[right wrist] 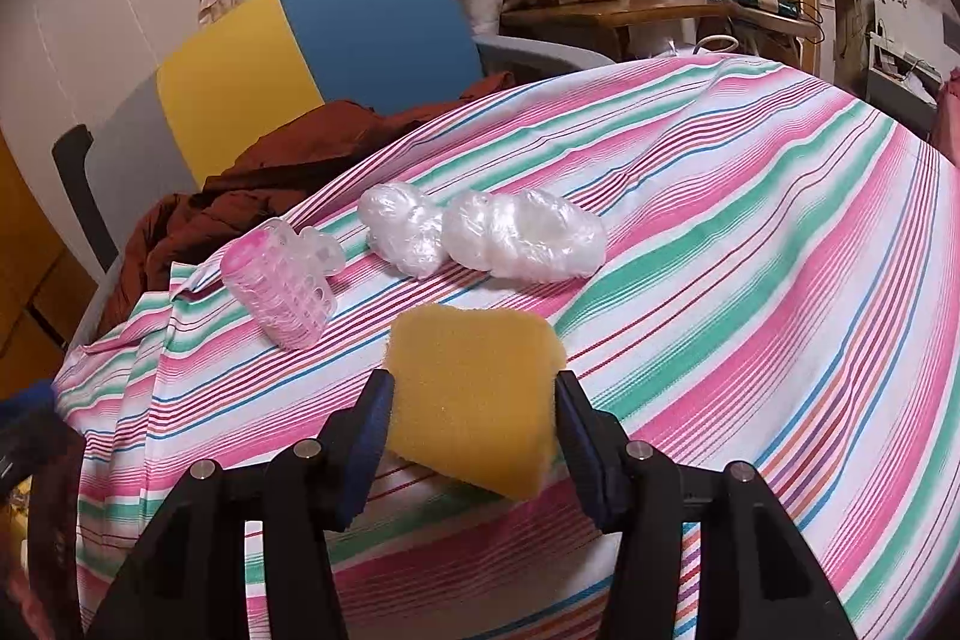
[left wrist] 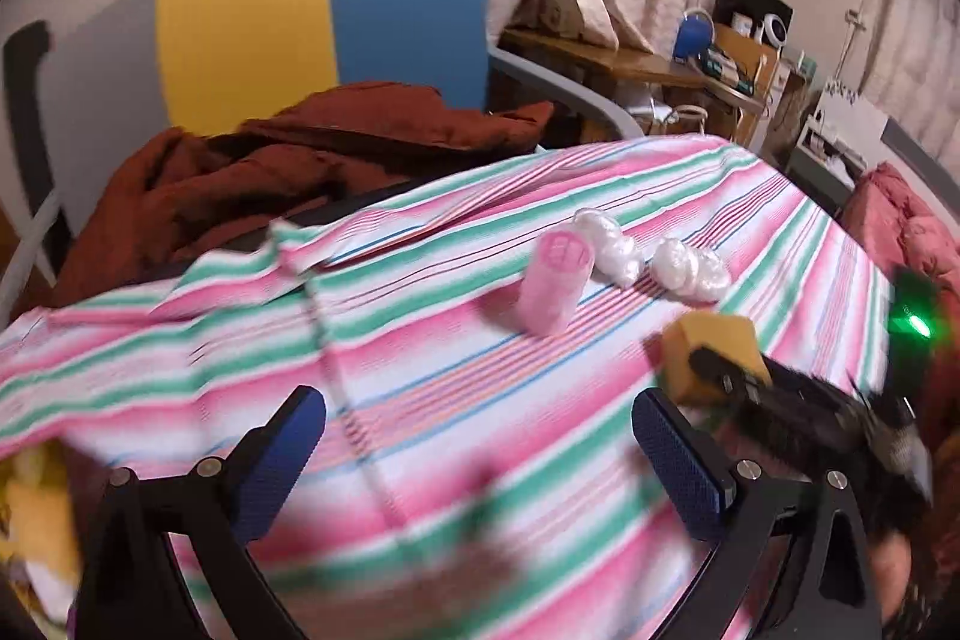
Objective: Organize objects
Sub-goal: 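Grasp the pink hair roller with the left tool while the right tool holds the sponge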
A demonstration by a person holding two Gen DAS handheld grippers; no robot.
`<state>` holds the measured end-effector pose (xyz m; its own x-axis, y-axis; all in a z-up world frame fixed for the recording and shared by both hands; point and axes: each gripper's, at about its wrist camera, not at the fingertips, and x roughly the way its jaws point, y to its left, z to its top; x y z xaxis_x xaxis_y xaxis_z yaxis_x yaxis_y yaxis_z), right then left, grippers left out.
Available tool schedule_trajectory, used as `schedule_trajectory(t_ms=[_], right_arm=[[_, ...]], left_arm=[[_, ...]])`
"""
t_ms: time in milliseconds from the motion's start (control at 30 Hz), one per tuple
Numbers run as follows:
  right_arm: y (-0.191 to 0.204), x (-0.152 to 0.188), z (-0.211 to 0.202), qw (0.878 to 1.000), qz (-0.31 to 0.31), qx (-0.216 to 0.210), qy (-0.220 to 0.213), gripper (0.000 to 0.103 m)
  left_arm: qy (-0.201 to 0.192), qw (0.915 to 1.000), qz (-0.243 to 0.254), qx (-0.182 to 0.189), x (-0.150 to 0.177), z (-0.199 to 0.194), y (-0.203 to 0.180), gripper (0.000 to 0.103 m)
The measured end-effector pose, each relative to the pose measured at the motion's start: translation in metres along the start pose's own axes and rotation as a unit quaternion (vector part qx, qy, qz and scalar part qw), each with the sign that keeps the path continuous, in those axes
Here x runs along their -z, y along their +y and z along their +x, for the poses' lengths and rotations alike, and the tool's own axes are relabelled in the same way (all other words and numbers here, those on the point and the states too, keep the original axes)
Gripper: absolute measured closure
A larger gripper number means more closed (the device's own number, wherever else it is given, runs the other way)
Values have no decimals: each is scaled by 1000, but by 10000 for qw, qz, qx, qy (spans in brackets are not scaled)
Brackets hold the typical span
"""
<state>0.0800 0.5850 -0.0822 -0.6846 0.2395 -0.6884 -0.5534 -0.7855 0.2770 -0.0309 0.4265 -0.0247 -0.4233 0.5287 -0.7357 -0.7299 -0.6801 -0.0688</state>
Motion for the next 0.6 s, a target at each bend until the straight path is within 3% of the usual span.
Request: schedule_trajectory(t_ms=[300, 367, 433, 500, 600], right_arm=[[0, 2, 2, 9999, 36, 44, -97, 49], [-3, 3, 2, 9999, 96, -2, -111, 49], [-5, 3, 2, 9998, 142, -38, -106, 49], [-7, 3, 3, 9997, 187, -76, -110, 49], [-8, 4, 2, 9996, 221, -106, -112, 49]], left_arm=[[164, 9993, 279, -205, -60, 81, -33, 0], [93, 9987, 438, -250, -68, 91, -37, 9], [223, 9972, 664, -277, -68, 101, -39, 37], [317, 9960, 823, -168, -62, 104, -40, 46], [198, 9961, 860, -70, -45, 94, -34, 47]])
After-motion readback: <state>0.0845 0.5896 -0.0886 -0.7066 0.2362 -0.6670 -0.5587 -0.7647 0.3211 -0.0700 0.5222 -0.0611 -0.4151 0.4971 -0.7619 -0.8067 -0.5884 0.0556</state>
